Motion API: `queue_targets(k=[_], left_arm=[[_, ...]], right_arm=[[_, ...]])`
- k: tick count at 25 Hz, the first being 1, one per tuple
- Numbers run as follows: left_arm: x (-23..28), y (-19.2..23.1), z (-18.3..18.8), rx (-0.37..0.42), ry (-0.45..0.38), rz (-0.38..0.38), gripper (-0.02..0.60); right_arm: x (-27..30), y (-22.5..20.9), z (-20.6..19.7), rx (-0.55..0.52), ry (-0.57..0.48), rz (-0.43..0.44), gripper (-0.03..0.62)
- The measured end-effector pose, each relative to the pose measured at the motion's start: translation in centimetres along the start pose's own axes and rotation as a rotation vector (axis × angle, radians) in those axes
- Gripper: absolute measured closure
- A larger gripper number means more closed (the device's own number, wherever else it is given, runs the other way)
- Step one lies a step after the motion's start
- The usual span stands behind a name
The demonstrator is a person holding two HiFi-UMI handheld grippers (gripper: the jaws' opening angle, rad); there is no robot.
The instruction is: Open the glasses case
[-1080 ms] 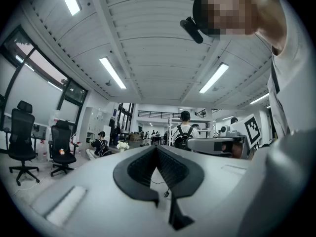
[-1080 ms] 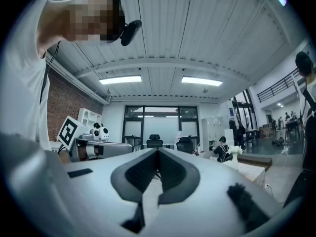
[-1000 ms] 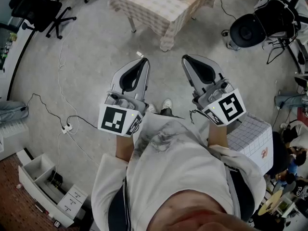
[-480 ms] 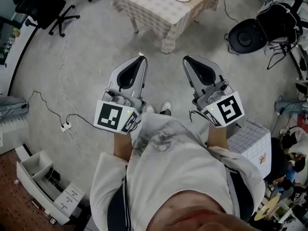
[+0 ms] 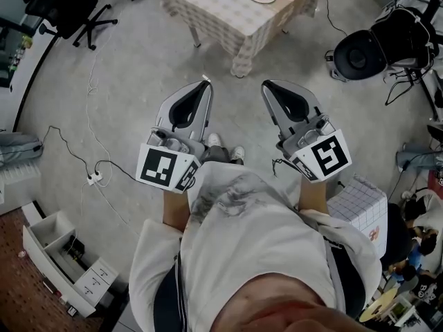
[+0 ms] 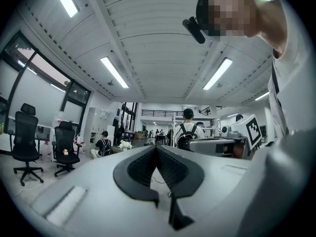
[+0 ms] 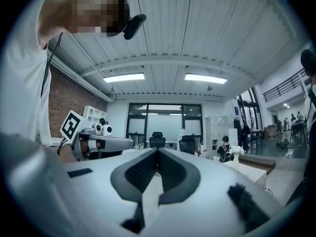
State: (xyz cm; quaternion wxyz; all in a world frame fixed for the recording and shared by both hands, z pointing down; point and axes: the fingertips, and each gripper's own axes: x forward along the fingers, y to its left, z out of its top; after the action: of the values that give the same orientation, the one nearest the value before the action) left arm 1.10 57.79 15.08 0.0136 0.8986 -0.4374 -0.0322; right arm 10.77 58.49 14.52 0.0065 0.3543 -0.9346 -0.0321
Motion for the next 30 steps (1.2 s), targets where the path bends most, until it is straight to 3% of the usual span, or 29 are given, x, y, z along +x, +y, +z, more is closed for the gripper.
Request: queue_targets(k=[30], left_arm=[[12.6, 16.0, -1.6, -0.035, 0.018, -0.129, 0.578]], right_arm=[[16.6, -9.6, -3.1, -0.02, 0.122, -0.113, 0.577]])
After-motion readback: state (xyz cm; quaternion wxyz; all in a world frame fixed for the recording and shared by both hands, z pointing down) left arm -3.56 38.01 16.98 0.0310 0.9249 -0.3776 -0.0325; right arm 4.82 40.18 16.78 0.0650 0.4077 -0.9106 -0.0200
